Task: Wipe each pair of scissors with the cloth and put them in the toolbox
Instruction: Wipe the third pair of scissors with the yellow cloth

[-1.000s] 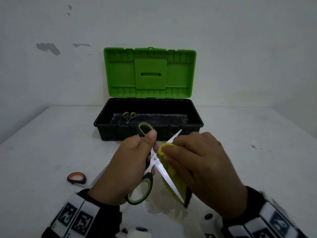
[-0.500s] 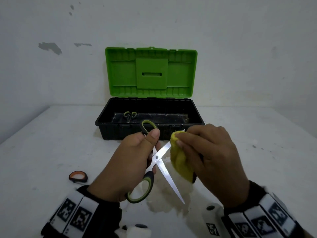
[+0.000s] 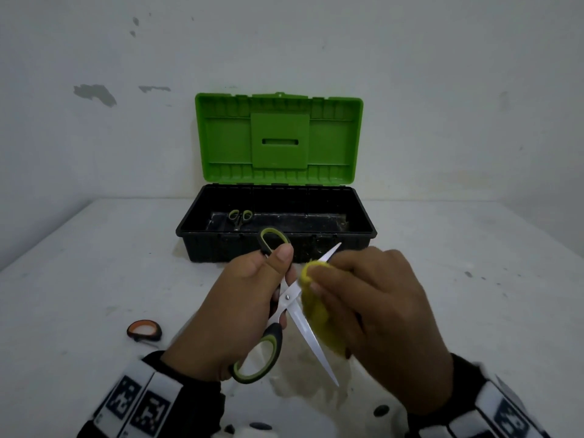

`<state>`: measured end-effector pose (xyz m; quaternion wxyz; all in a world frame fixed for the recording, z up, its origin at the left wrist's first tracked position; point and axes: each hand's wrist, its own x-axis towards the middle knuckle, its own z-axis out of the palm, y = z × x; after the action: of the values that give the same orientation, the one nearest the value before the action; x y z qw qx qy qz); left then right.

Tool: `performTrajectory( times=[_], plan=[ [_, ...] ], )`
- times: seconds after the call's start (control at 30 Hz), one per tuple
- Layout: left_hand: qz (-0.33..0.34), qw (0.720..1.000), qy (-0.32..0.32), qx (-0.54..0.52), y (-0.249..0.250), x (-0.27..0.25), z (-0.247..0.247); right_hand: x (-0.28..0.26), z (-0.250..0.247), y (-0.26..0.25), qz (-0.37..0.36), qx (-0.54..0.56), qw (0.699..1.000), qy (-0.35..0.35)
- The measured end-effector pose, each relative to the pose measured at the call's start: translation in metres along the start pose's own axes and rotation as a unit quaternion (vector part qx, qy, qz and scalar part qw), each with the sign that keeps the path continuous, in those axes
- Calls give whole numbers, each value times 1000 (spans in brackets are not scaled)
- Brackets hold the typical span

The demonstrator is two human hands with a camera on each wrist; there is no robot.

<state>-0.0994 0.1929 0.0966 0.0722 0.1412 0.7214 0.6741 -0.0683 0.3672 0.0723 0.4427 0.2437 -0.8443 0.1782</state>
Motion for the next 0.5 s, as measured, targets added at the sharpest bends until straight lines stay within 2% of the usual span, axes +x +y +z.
performTrajectory(
  times=[0.1,0.23,0.4,0.5],
  plan=[
    [6,1000,-1,-2,-1,-2,0,-3,1,2,-2,10,1000,-10],
    [-1,1000,3,4,-2,-2,-1,4,0,16,47,10,998,39],
    [-1,1000,-3,-11,1,-2,-1,-2,4,-3,5,11,1000,5],
    [2,1000,-1,-9,-1,-4,-1,-2,2,5,8,21,1000,14]
  ],
)
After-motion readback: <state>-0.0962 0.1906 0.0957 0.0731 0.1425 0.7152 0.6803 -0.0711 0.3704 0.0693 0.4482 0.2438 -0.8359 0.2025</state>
